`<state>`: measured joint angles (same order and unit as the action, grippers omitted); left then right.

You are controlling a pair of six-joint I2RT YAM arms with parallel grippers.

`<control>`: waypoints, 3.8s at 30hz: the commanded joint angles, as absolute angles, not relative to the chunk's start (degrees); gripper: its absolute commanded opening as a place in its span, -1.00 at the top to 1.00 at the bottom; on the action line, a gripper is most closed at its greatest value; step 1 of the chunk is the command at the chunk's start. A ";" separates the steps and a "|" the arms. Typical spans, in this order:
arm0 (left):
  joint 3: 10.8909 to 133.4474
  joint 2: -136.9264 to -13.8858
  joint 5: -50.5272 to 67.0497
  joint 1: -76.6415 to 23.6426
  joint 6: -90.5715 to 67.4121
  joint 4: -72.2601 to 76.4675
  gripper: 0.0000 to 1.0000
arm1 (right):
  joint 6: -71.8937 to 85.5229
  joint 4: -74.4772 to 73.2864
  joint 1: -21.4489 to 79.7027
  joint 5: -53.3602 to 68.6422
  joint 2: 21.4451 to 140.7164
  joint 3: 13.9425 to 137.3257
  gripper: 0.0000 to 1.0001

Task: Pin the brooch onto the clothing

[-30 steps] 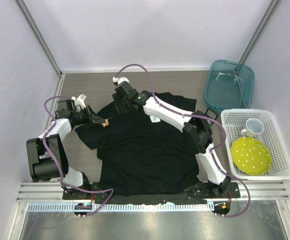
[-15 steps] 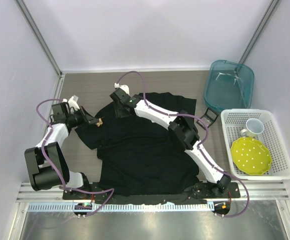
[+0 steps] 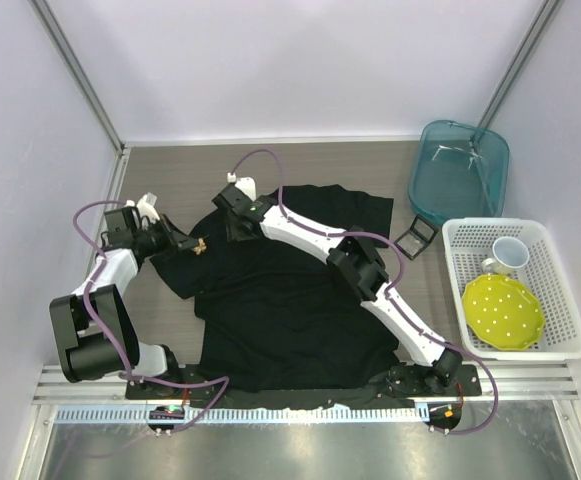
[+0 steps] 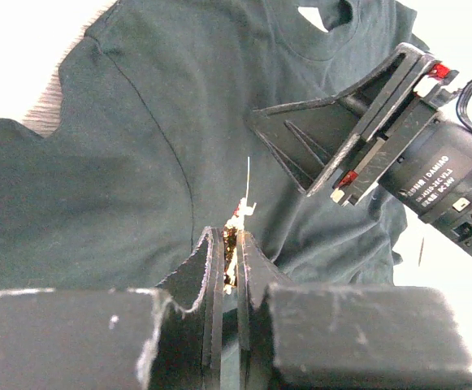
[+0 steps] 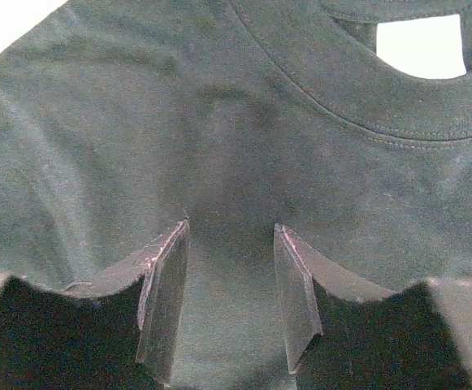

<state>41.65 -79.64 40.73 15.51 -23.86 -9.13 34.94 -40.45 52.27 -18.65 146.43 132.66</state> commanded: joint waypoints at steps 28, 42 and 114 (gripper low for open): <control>44.73 -87.80 49.30 15.82 -22.68 -5.63 1.00 | 23.12 -33.75 54.40 -23.82 143.79 134.03 0.99; 46.32 -89.30 48.34 14.68 -23.73 -4.83 1.00 | 26.89 -35.68 53.79 -21.27 139.39 130.52 0.25; 57.66 -100.19 66.89 10.63 -8.79 -8.88 0.95 | 20.65 -27.77 48.78 -7.91 134.21 128.15 0.99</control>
